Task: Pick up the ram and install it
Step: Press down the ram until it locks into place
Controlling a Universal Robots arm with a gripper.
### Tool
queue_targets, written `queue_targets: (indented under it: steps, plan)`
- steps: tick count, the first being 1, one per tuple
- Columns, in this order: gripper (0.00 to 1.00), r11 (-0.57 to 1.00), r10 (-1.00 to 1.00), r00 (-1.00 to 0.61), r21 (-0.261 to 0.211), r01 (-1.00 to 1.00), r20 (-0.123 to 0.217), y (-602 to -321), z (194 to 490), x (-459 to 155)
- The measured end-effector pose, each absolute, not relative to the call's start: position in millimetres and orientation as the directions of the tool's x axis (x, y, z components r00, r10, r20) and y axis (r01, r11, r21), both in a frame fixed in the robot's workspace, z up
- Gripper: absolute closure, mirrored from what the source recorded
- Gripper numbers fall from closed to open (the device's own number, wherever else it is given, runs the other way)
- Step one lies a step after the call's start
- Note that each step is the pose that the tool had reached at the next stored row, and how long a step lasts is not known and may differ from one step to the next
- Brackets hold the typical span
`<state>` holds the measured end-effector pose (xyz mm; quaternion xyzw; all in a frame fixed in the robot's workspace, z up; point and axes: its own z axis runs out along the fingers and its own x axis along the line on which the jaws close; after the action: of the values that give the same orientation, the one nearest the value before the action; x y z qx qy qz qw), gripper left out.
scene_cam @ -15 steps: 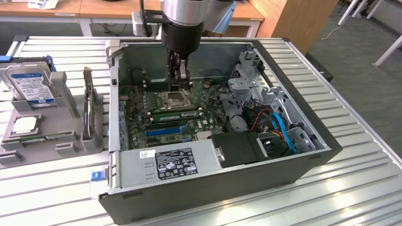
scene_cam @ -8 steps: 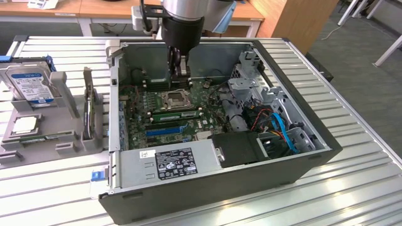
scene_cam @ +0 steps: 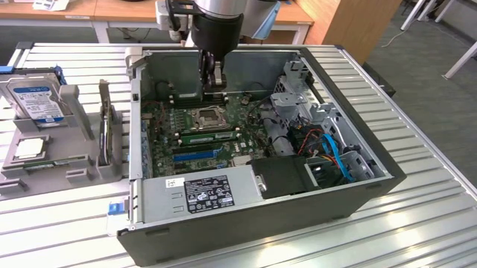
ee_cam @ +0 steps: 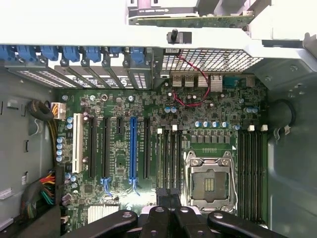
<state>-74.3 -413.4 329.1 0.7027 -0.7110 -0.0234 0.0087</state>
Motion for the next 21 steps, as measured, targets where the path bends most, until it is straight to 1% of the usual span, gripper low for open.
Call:
queue_targets:
  steps: [21]
  plan:
    - [0.90,0.011,-1.000,-0.012,0.047,-0.999,-0.020,-413,329,-54]
